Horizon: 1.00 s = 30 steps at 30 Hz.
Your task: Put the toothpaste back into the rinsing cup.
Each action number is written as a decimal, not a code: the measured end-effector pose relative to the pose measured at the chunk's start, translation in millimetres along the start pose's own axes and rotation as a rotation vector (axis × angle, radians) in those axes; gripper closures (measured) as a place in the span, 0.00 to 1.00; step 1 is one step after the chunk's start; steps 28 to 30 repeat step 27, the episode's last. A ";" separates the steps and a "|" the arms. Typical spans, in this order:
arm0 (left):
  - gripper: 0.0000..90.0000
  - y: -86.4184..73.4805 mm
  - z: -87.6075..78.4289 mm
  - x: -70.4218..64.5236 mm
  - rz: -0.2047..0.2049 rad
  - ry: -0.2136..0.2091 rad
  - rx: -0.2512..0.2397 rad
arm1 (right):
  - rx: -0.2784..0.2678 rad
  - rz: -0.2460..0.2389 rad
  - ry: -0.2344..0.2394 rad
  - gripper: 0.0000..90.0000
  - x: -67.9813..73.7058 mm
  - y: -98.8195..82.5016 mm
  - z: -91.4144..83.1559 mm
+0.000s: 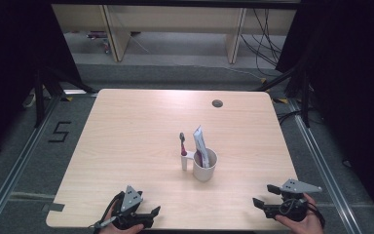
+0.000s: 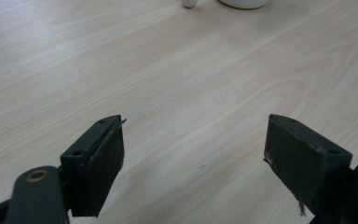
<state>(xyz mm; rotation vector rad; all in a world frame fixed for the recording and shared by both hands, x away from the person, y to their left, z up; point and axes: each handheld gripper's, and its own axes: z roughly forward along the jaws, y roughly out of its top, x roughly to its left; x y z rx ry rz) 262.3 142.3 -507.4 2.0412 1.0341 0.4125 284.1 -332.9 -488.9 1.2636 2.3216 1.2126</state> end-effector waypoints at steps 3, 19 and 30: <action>0.22 -0.5 0.9 0.5 -0.001 0.000 -0.001 | 0.017 -0.007 -0.012 0.23 0.0 -2.2 -2.3; 0.22 -0.7 1.8 -1.8 -0.012 -0.001 -0.009 | 0.038 -0.023 -0.054 0.23 -5.2 -9.1 -7.3; 0.22 0.0 -0.2 -2.3 -0.006 -0.001 -0.006 | 0.041 -0.001 -0.057 0.23 -3.2 -9.3 -5.4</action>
